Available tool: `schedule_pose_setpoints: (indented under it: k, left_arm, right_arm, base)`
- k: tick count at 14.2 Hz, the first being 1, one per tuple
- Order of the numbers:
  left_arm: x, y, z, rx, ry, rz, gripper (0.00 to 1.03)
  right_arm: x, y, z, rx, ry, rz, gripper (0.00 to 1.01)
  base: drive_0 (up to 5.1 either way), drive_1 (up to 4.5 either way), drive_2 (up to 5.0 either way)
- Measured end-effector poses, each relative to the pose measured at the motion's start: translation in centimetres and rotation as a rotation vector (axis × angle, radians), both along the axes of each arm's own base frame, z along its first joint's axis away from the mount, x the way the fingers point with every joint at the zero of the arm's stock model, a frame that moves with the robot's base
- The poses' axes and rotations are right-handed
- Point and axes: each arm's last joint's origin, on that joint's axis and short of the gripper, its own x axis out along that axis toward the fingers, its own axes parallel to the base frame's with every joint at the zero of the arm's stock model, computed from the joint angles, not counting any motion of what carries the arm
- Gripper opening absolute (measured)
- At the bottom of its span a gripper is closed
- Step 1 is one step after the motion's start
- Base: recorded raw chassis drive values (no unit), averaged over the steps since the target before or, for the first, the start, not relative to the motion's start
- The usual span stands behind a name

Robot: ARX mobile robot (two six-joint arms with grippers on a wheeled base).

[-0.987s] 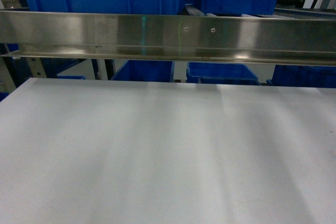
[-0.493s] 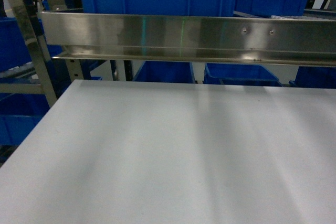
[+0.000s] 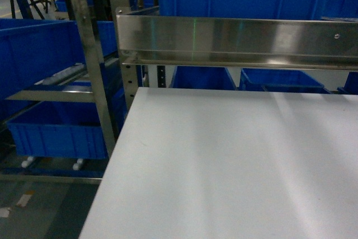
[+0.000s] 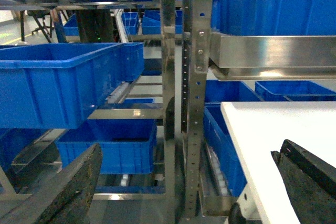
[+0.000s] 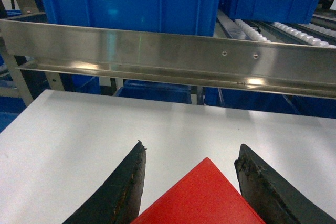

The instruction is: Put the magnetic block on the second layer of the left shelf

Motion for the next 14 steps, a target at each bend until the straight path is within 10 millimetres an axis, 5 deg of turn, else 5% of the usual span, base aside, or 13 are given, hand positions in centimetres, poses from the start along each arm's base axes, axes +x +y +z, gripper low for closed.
schedule_pose_setpoints:
  k: [14]
  left_arm:
    - [0.0,0.0,0.04,0.0,-0.004,0.0,0.98]
  right_arm:
    - [0.0,0.0,-0.01,0.0,0.001,0.0,0.46]
  base:
    - [-5.0,2.42,2.4]
